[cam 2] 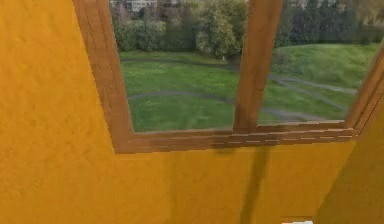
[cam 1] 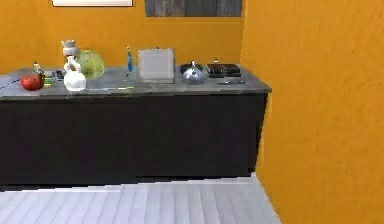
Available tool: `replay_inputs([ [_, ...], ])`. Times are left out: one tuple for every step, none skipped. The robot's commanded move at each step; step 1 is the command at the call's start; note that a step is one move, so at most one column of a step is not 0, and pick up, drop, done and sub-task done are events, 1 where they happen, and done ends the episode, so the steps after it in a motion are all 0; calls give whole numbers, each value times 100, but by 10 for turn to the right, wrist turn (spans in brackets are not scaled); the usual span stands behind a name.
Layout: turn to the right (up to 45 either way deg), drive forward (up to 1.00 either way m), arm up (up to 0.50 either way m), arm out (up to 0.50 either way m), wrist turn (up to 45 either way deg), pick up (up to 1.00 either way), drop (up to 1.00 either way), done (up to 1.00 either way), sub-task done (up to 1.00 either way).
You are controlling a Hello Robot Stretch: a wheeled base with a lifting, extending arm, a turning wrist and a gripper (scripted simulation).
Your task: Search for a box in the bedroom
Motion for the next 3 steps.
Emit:
replay_inputs([
  [-450, 0, 0, 0, 0, 0, 0, 0, 0],
  [-90, 0, 0, 0, 0, 0, 0, 0, 0],
  [0, 50, 0, 0, 0, 0, 0, 0, 0],
])
